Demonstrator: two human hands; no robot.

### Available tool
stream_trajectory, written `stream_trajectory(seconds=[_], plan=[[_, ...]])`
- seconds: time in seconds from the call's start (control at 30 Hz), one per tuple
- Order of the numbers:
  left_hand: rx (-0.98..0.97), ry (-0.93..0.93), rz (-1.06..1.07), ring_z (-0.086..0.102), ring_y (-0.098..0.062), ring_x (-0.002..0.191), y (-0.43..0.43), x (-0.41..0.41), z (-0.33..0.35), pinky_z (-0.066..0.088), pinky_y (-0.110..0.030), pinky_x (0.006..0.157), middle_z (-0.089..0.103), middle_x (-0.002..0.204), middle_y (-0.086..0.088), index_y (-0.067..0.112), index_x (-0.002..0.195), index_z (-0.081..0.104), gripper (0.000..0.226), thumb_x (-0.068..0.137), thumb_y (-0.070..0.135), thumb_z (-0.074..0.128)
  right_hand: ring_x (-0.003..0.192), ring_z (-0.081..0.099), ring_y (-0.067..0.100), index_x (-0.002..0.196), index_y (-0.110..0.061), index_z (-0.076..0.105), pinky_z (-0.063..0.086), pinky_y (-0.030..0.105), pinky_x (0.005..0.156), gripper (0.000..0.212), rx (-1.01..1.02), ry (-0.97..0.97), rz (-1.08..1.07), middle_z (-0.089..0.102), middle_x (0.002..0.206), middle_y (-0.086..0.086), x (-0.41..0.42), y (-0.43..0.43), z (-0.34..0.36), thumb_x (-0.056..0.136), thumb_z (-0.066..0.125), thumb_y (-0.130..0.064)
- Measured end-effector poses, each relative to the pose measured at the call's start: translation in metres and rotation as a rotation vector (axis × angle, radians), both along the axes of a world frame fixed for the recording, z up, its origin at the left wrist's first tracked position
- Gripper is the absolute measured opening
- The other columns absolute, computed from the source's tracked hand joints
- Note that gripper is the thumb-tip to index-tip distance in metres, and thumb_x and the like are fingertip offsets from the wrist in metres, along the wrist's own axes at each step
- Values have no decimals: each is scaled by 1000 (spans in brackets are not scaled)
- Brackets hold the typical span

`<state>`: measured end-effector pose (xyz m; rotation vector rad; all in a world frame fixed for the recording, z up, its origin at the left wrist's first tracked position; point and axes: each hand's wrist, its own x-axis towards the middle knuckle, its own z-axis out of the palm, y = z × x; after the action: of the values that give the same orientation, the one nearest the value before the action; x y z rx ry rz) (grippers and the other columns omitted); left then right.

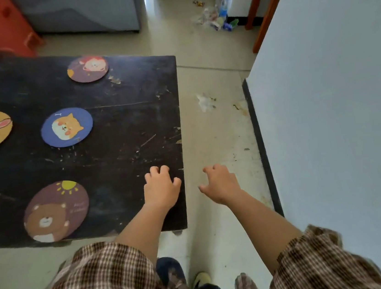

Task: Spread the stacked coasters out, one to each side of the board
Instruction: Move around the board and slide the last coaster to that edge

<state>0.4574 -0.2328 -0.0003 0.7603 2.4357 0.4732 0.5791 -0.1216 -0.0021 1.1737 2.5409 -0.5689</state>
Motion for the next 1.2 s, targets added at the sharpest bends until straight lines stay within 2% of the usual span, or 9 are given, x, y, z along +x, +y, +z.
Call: stream_trajectory(seconds=[0.13, 0.3, 0.53, 0.77, 1.2], plan=[[-2, 36, 59, 39, -27, 123, 23, 16, 3, 43, -41, 94, 39, 139, -9, 17, 135, 41, 48, 92, 36, 50, 119, 45, 28, 130, -17, 46, 42, 44, 93, 52, 12, -11, 90, 51, 130, 10, 1, 28, -2, 85, 56, -42], [-36, 33, 156, 37, -30, 127, 37, 2, 6, 42, -44, 99, 37, 142, -12, 16, 136, 39, 50, 92, 35, 51, 113, 49, 27, 127, -17, 47, 44, 41, 91, 50, 21, 43, 192, 54, 125, 10, -27, 54, -6, 84, 58, -40], [-71, 37, 402, 34, -32, 129, 62, -55, 1, 42, -48, 100, 34, 144, -15, 13, 138, 36, 52, 92, 35, 48, 115, 49, 27, 126, -19, 48, 47, 44, 95, 50, 14, 95, 330, 55, 123, 8, -99, 92, -9, 83, 60, -41], [-90, 6, 575, 31, -32, 131, 88, -99, -7, 40, -46, 102, 30, 147, -14, 14, 138, 35, 52, 93, 36, 47, 114, 46, 27, 124, -18, 47, 44, 44, 93, 48, 40, 7, 548, 52, 123, 7, -173, 133, -12, 84, 59, -42], [-170, 2, 860, 31, -32, 132, 114, -161, -11, 38, -45, 102, 28, 147, -14, 15, 140, 33, 53, 93, 37, 45, 125, 39, 31, 136, -17, 40, 35, 52, 103, 54, -52, 7, 922, 45, 134, 8, -307, 162, -9, 88, 57, -36]])
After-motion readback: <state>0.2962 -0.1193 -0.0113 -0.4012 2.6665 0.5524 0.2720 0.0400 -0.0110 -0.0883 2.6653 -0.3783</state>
